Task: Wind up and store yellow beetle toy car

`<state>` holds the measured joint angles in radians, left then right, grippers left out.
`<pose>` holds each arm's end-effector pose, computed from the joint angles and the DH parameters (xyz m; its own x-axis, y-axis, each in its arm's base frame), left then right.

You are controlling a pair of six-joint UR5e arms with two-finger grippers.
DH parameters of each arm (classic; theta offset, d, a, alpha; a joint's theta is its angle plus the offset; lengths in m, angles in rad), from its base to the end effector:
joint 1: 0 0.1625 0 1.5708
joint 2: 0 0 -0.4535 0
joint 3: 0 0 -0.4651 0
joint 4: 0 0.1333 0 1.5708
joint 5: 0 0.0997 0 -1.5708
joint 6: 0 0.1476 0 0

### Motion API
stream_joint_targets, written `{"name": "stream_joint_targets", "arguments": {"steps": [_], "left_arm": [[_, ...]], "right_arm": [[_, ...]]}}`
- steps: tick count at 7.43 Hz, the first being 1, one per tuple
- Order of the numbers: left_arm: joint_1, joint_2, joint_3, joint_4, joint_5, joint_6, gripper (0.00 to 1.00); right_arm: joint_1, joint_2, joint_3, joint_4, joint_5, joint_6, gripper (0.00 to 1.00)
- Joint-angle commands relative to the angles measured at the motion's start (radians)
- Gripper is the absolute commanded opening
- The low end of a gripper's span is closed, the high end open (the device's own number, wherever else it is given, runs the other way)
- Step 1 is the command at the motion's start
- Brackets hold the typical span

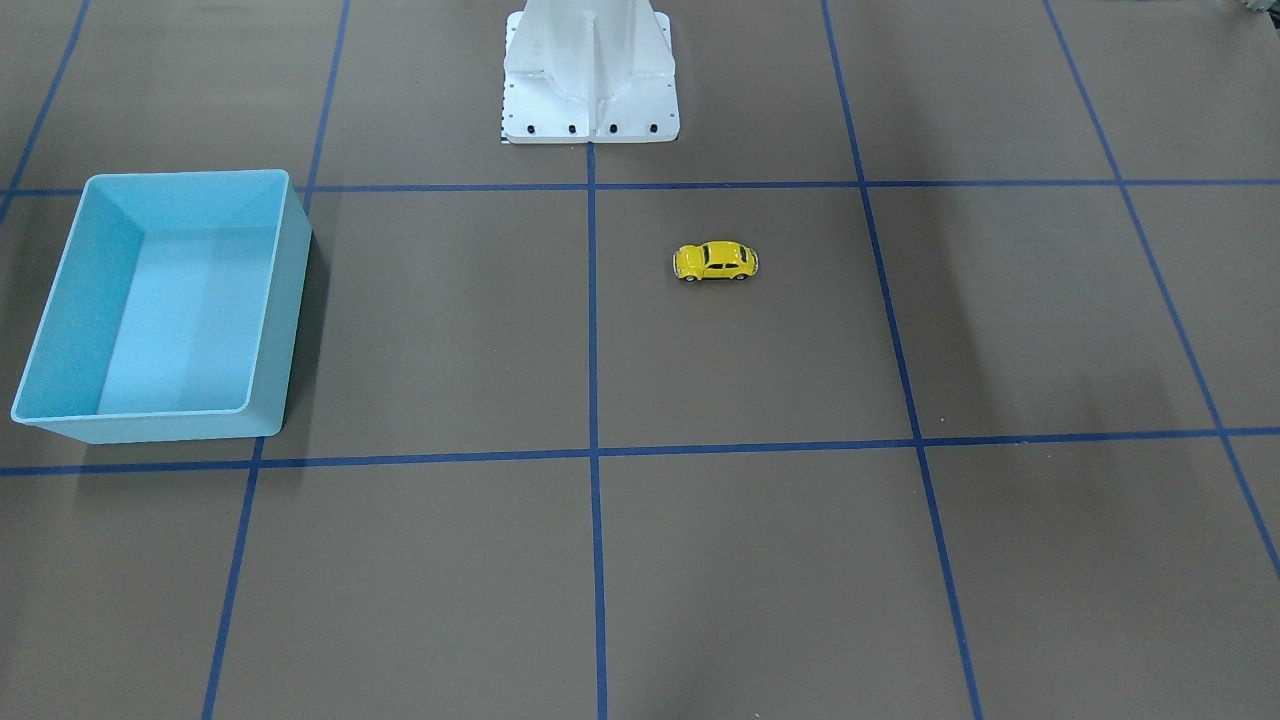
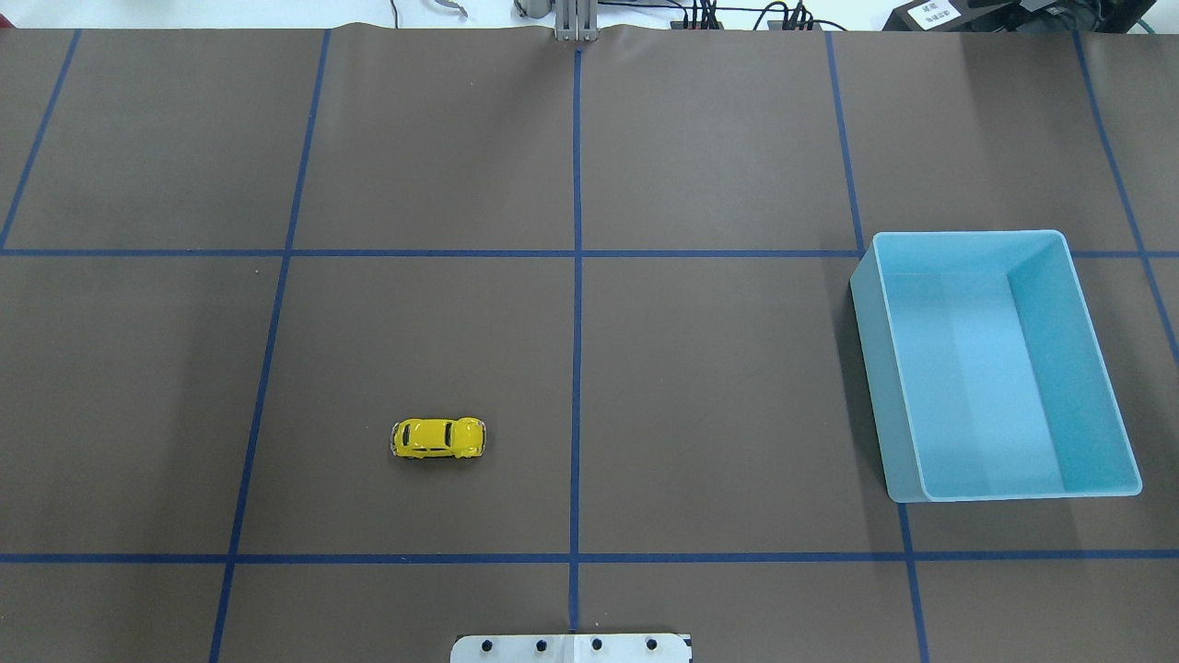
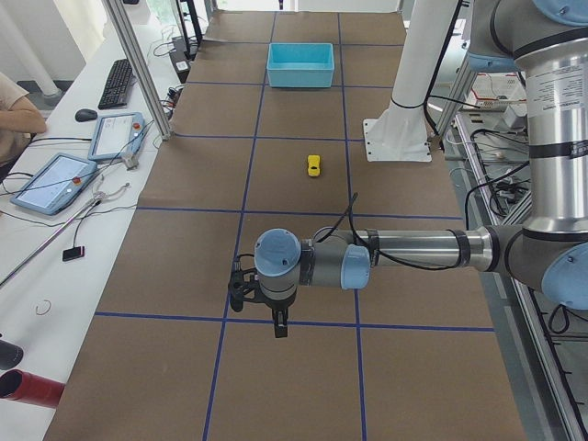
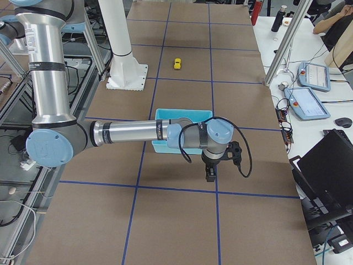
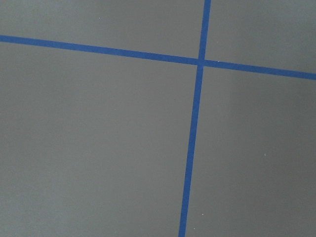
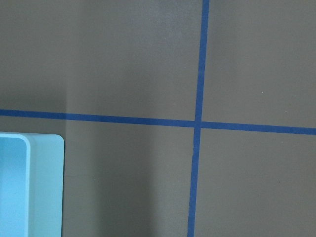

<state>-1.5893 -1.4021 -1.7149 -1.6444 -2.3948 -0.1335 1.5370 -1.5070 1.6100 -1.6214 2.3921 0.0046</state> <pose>-0.0341 -0.4928 0.7163 0.6713 -0.1097 -0.7330 0.1088 0.9929 -0.0490 0.0051 -0.5969 0.6625 0.6797 -0.0567 0.7313 0.0306 0.9983 0.0490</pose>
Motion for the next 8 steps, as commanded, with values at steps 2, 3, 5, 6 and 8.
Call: {"name": "stream_joint_targets", "arguments": {"steps": [2,3,5,6,8], "left_arm": [[0.0,-0.001,0.0,0.0,0.002,-0.002,1.0],[0.0,-0.001,0.001,0.0,0.0,-0.005,1.0],[0.0,-0.009,-0.001,-0.002,-0.001,-0.006,1.0],[0.0,-0.011,-0.009,-0.002,-0.003,-0.006,1.0],[0.034,-0.017,-0.047,-0.002,-0.004,-0.006,1.0]], "right_arm": [[0.002,-0.004,-0.001,0.0,-0.001,0.0,1.0],[0.002,-0.005,-0.001,0.0,-0.001,0.0,1.0],[0.003,-0.005,0.001,0.0,-0.001,0.0,1.0],[0.008,-0.009,0.011,-0.005,0.001,0.002,1.0],[0.012,-0.07,0.077,-0.002,-0.001,0.0,1.0]]}}
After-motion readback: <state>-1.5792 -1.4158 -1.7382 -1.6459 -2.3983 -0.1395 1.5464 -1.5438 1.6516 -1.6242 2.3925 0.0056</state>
